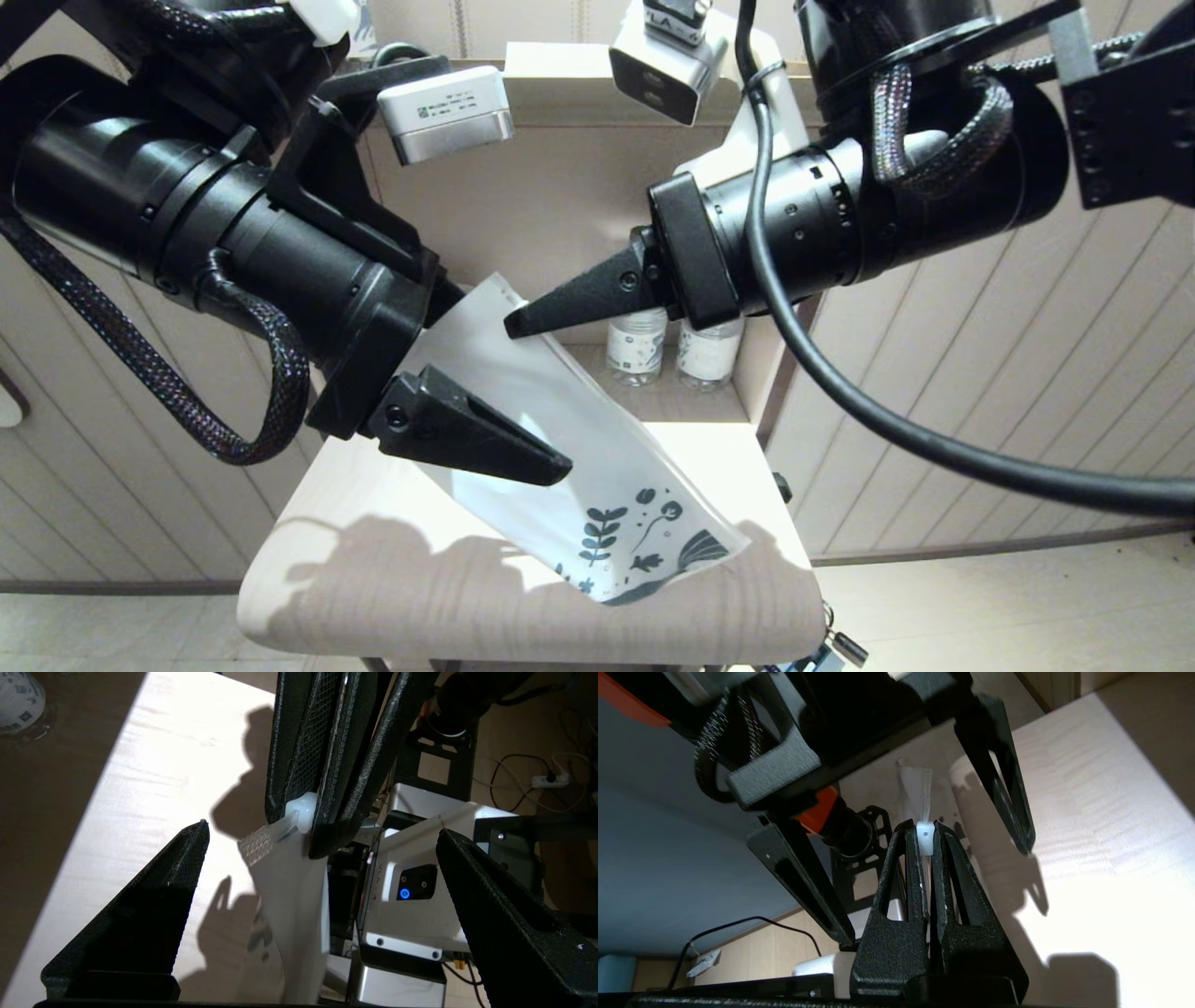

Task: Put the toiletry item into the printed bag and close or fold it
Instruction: Hand it to the other hand

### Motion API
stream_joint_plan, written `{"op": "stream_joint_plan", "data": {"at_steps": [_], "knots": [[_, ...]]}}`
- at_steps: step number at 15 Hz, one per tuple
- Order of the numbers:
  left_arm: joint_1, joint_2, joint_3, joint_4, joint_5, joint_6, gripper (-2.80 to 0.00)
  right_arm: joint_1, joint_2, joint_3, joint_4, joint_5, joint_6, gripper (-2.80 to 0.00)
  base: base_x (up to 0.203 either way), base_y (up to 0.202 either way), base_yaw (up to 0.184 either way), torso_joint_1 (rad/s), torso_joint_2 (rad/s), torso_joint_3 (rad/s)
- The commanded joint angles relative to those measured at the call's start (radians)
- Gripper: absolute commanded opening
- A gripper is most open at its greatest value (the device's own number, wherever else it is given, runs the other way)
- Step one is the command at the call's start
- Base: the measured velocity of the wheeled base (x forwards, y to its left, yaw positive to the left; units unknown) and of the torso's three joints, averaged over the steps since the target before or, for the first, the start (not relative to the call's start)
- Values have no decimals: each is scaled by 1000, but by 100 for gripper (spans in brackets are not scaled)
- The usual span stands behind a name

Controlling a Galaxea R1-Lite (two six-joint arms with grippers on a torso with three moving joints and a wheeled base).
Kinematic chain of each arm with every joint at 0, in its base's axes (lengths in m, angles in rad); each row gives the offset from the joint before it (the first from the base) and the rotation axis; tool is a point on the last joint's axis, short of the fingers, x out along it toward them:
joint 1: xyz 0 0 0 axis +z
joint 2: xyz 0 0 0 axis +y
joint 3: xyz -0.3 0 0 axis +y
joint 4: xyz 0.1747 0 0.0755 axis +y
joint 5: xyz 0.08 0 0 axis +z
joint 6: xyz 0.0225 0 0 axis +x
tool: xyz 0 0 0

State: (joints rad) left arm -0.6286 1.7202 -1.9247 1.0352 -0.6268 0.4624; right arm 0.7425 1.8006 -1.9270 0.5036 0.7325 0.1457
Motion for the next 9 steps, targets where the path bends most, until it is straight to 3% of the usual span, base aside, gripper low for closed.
{"op": "stream_joint_plan", "data": {"at_steps": [1,3,9], "knots": [[-8,-4,-4,-2,-4,-2,0,1,-3,0,-5,14,6,-280,0,0,0,0,0,0],[-11,-10,-2,-8,0,-1,0,3,-4,0,-2,27,12,-280,0,0,0,0,0,0],[-10,-75,42,27,33,8,0,1,2,1,41,188,21,-280,0,0,0,0,0,0]]}}
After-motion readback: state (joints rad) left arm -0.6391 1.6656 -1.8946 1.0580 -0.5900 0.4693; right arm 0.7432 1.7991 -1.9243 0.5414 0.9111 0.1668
